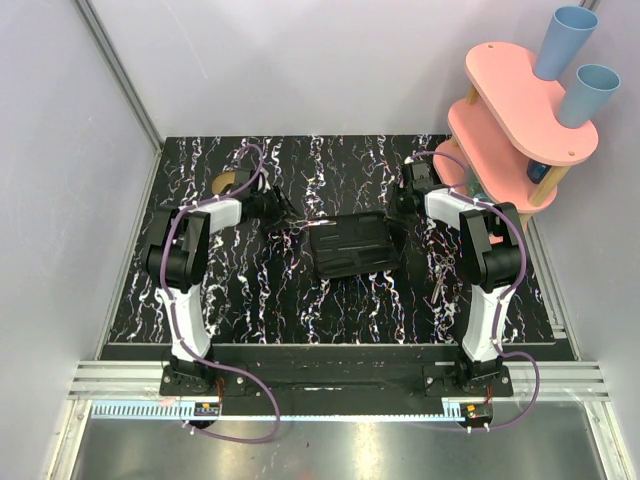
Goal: Sort the hair-cutting tools
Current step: Place the scissors in the hairdressing tool bag.
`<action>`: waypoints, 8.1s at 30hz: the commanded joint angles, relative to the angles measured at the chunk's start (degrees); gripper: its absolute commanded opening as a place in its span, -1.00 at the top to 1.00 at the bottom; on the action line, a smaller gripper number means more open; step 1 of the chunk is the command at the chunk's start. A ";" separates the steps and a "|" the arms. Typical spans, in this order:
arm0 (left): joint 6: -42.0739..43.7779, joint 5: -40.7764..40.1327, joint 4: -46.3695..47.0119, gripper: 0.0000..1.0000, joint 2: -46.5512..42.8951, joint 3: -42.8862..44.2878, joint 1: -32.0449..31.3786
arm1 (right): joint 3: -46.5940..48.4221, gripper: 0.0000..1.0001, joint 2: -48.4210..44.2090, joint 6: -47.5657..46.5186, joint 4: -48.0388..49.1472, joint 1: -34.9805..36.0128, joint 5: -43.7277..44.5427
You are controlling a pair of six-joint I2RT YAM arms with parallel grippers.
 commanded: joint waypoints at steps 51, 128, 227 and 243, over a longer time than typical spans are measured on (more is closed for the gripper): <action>-10.41 -2.81 -12.74 0.46 6.29 8.49 -11.65 | -7.76 1.00 -3.26 8.54 -2.41 1.65 -4.71; 11.75 -25.58 -27.34 -0.35 5.15 26.60 -20.79 | -8.64 1.00 -1.77 7.39 -1.18 2.26 -5.58; 13.77 -24.08 -19.43 0.36 11.30 28.18 -23.34 | -8.82 1.00 0.78 7.74 -1.62 2.26 -7.43; 19.83 -26.11 -11.52 0.32 8.93 25.72 -26.24 | -9.08 1.00 0.86 7.74 -1.71 2.26 -7.87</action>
